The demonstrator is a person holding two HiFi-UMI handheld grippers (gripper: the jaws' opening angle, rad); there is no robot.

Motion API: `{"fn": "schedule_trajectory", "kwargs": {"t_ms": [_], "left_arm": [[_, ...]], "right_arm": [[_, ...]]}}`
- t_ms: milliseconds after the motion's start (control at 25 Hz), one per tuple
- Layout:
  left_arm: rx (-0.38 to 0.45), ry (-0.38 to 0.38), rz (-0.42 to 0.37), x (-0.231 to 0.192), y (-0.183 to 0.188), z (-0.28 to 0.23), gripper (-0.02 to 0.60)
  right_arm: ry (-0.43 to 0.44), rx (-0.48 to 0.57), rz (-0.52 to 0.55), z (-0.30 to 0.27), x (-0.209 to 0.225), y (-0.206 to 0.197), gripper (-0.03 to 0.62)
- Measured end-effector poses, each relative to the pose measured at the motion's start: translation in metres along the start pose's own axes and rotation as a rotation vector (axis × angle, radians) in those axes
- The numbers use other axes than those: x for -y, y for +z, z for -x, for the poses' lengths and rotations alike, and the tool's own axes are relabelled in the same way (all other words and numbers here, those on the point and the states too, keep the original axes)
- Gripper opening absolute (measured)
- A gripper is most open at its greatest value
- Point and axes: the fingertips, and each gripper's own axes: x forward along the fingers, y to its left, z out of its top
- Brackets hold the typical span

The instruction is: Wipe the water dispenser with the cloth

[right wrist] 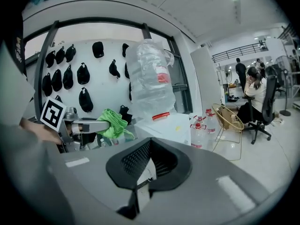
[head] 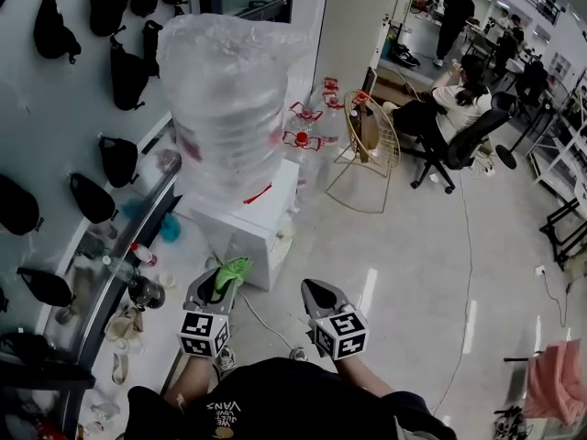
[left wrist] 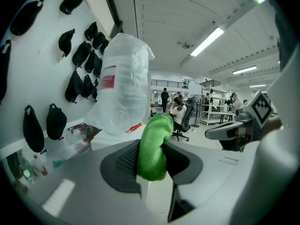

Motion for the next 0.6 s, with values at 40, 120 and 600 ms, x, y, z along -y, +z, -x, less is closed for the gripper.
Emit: {"fn": "schedule_trajectory", "kwargs": {"t_ms": [40,120,600], "left_arm": [[-0.002,-0.002,0.0,0.004,-0.001,0.0,0.123],[-0.005,-0.007,-0.001,0.01,-0.002,0.0,0.123],[-0.012,0.003,0.026,0.028,-0.008,-0.003,0.123]], "right_arm": [[0.0,-0.003,0.012,0.002,0.0,-0.001,0.005],[0.006,-0.005,0.023,0.004,0.001,0.001,0.005],[0.032,-0.001,0.024,0.006,0.013,0.0,0.005]]}}
